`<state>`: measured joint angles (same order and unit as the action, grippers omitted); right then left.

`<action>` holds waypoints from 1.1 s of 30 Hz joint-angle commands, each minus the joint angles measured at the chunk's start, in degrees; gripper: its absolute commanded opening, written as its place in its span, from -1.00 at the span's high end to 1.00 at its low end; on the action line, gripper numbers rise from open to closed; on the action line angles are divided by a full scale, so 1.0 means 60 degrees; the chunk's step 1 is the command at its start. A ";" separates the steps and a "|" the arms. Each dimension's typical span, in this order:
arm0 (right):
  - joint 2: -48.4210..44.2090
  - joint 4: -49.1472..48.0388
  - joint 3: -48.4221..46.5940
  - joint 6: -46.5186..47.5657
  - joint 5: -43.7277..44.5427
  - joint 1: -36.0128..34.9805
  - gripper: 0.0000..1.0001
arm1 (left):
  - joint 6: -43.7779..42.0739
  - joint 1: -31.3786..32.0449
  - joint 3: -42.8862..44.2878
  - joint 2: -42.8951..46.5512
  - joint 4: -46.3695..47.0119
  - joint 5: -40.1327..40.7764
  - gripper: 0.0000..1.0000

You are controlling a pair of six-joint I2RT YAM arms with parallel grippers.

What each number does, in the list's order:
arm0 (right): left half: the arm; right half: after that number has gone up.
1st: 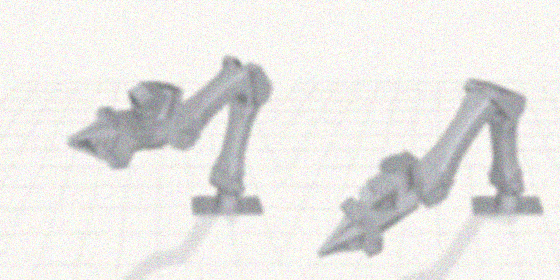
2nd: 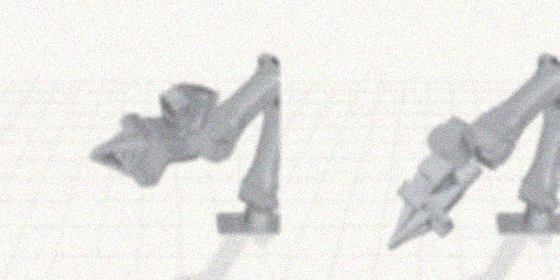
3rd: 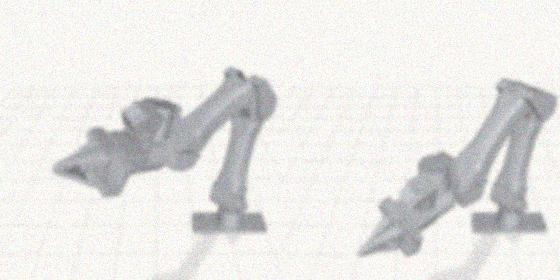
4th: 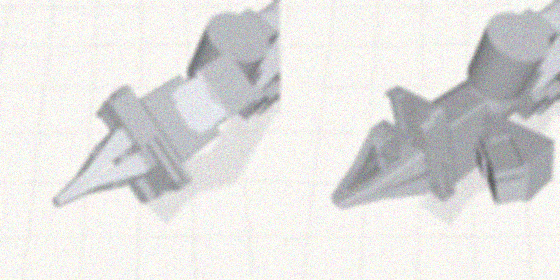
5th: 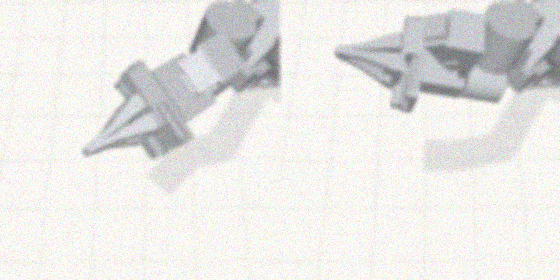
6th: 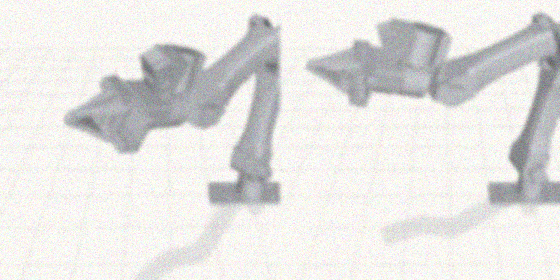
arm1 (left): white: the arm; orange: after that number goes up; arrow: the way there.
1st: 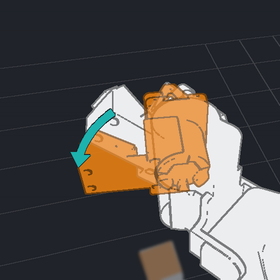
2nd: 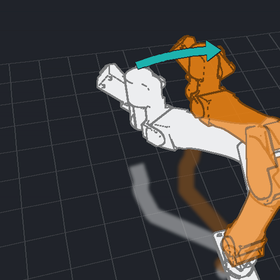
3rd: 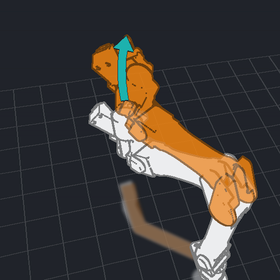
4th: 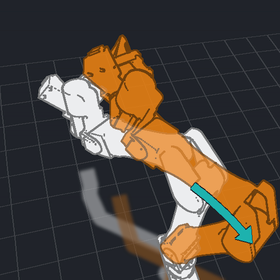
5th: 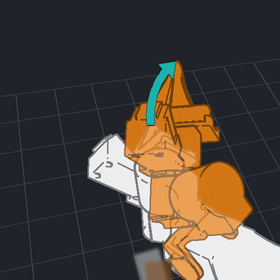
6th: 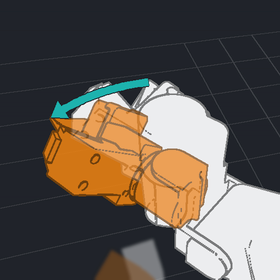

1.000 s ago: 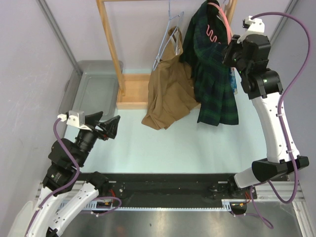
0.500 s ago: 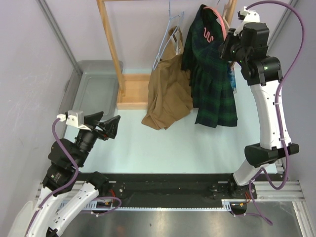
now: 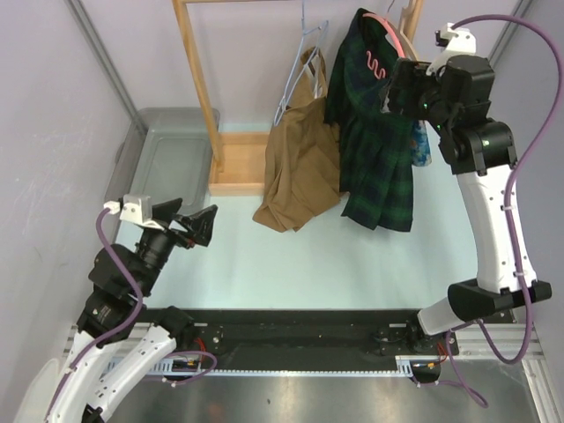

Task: Place the skirt on the hanger
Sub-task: Hang the hanger with skirt onto the clothesline

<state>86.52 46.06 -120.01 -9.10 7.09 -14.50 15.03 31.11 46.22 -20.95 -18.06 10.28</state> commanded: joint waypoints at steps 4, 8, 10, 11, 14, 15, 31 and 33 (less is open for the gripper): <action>-0.1601 -0.0179 0.0049 -0.0225 -0.0214 0.0015 -1.00 | 0.0000 -0.0029 0.0880 -0.0843 -0.0869 0.0848 -0.99; -0.2918 0.0130 0.1540 -0.0358 -0.0669 -0.0117 -0.99 | 0.0044 -0.0029 0.1218 -0.1224 -0.1485 0.1244 -0.99; -0.3768 0.0261 0.2756 -0.0372 -0.0684 -0.0190 -0.99 | 0.0117 -0.0015 0.1218 -0.1254 -0.1632 0.1420 -0.99; -0.4104 0.0277 0.3253 -0.0387 -0.0713 -0.0321 -0.99 | 0.0118 -0.0029 0.1189 -0.1254 -0.1647 0.1421 -0.99; -0.5160 0.0233 0.4996 -0.0417 -0.0757 -0.0556 -0.99 | 0.0118 -0.0029 0.0985 -0.1211 -0.1371 0.1304 -0.99; -0.5365 0.0233 0.5363 -0.0402 -0.0743 -0.0600 -0.99 | 0.0103 -0.0029 0.0911 -0.1196 -0.1297 0.1260 -0.99; -0.6466 -0.1025 0.9365 -0.1485 0.0092 -0.2913 -0.99 | 0.1187 -0.0029 -0.0071 -0.1972 -0.0490 0.0733 -0.99; -0.6393 -0.1143 0.9541 -0.1573 0.0296 -0.3105 -0.99 | 0.1187 -0.0029 -0.0100 -0.2031 -0.0417 0.0674 -0.99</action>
<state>48.62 44.36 -64.27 -16.38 5.74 -30.63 20.01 31.11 45.84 -32.64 -23.90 15.84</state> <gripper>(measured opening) 0.994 0.996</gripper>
